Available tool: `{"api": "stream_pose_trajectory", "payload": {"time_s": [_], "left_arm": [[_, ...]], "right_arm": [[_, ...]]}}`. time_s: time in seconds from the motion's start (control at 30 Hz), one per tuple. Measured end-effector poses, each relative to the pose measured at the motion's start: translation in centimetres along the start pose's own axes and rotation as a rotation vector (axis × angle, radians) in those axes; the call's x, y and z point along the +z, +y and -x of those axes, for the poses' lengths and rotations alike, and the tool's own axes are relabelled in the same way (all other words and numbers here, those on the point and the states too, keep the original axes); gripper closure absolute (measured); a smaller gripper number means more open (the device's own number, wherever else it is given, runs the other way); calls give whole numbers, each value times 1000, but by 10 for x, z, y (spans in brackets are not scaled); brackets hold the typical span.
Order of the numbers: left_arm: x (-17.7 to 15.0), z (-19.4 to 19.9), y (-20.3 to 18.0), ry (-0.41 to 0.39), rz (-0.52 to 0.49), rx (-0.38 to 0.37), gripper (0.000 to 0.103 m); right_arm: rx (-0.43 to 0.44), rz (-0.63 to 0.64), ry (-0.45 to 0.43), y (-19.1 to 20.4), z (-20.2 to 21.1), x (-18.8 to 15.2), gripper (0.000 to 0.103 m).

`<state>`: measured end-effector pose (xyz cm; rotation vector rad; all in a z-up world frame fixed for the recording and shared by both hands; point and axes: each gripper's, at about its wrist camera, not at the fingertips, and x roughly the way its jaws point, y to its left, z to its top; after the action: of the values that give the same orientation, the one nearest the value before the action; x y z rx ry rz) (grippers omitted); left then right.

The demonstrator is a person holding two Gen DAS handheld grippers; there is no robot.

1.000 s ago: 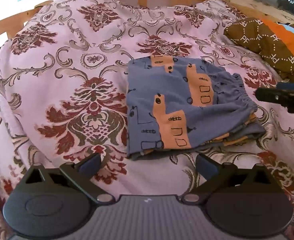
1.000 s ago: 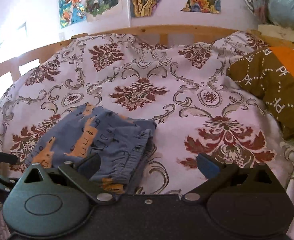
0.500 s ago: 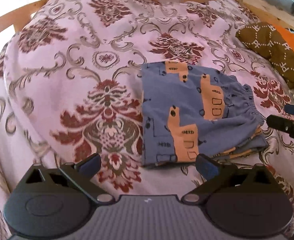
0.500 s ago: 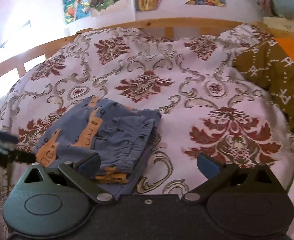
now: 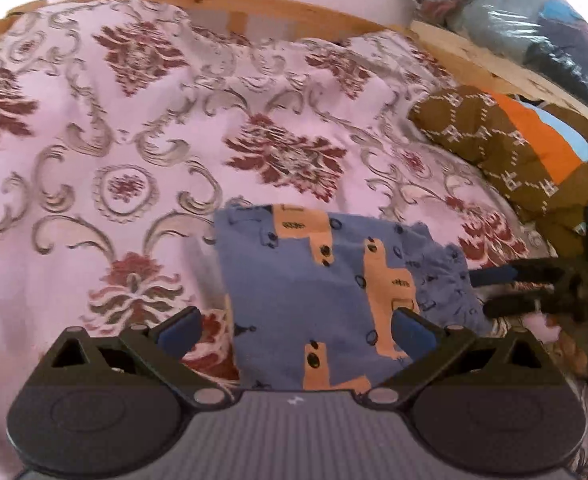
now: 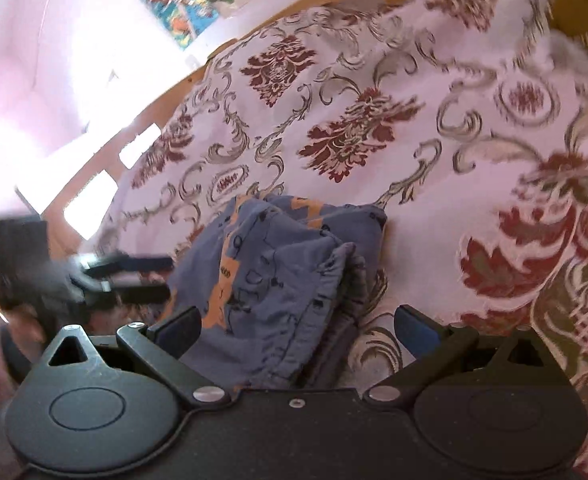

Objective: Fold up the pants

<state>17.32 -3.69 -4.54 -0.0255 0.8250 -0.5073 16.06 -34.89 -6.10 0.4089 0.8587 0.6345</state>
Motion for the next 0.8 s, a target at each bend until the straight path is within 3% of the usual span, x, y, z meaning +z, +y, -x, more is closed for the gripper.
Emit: {"api": "stream_pose_trajectory", "payload": {"time_s": [0.1, 0.27, 0.37, 0.47, 0.53, 0.57, 0.77, 0.8], "left_arm": [[-13, -6, 7, -11, 15, -41, 0], [-31, -7, 26, -39, 121, -97, 0], [-29, -8, 30, -36, 128, -112, 0], [-30, -8, 34, -43, 148, -131, 0], [-30, -7, 38, -42, 170, -147, 2], [-28, -7, 39, -37, 179, -149, 4], [-21, -7, 45, 9, 196, -135, 41], [-19, -7, 46, 25, 200, -147, 51]], "right_arm": [[22, -36, -16, -3, 0, -2, 1], [-3, -44, -38, 1, -2, -11, 1], [-13, -56, -53, 2, -3, -15, 7], [-66, -51, -53, 4, -2, -16, 28], [-108, -49, -52, 5, -1, -18, 52], [-129, -41, -50, 7, -1, -19, 55], [-159, -27, -56, 17, -4, -25, 69], [-160, -32, -61, 18, -3, -25, 71]]}}
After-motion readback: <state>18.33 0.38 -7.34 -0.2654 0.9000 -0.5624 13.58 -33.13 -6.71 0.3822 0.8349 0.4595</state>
